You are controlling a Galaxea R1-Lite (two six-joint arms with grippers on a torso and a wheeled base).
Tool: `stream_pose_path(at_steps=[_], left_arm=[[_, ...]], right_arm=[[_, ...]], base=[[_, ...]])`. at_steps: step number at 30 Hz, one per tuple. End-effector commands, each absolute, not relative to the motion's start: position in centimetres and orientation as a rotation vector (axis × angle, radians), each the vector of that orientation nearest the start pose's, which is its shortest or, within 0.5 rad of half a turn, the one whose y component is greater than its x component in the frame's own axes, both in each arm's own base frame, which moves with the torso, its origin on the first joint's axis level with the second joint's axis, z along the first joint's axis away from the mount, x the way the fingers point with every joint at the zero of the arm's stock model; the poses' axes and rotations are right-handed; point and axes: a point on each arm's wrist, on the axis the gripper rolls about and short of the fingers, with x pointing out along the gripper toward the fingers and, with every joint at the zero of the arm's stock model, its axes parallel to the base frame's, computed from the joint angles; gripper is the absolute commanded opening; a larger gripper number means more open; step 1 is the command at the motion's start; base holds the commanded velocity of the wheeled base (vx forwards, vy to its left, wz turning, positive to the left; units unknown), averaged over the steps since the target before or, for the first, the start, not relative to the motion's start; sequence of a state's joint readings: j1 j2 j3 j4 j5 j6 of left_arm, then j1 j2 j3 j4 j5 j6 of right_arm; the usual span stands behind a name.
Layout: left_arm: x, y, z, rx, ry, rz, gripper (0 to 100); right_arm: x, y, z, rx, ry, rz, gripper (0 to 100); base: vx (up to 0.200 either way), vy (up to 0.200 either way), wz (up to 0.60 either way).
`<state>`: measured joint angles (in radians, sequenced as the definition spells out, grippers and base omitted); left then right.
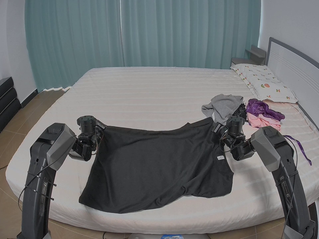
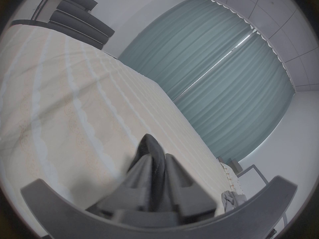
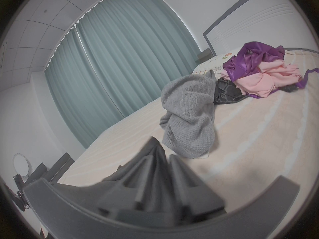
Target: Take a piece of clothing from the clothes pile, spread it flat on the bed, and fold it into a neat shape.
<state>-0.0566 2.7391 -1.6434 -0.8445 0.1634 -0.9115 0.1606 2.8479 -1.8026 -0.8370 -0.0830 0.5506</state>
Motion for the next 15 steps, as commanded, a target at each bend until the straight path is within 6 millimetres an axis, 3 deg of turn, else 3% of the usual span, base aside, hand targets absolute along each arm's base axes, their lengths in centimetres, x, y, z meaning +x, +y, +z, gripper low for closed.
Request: stream_pose_path(at_steps=[1, 5, 8, 11, 15], left_arm=[[52.3, -2.7, -3.5, -0.876, 0.193, 0.218, 100], [52.2, -2.7, -3.6, -0.875, 0.195, 0.220, 100], [51.9, -2.5, -3.5, -0.877, 0.202, 0.229, 100], [51.1, -1.9, -2.5, -0.884, 0.211, 0.245, 100], [48.7, -1.2, -0.1, -0.921, 0.240, 0.262, 100]], right_arm=[[53.0, 8.6, -6.3, 0.518, 0.256, 0.013, 100], [52.7, 8.5, -5.8, 0.517, 0.263, 0.009, 100], [52.3, 7.8, -4.0, 0.523, 0.249, 0.002, 100], [50.7, 7.0, -2.1, 0.531, 0.271, -0.013, 100], [47.2, 6.5, 0.3, 0.552, 0.317, 0.011, 100]], base=[[0.000, 0.000, 0.00], [0.000, 0.000, 0.00], [0.000, 0.000, 0.00], [0.000, 0.000, 0.00], [0.000, 0.000, 0.00]])
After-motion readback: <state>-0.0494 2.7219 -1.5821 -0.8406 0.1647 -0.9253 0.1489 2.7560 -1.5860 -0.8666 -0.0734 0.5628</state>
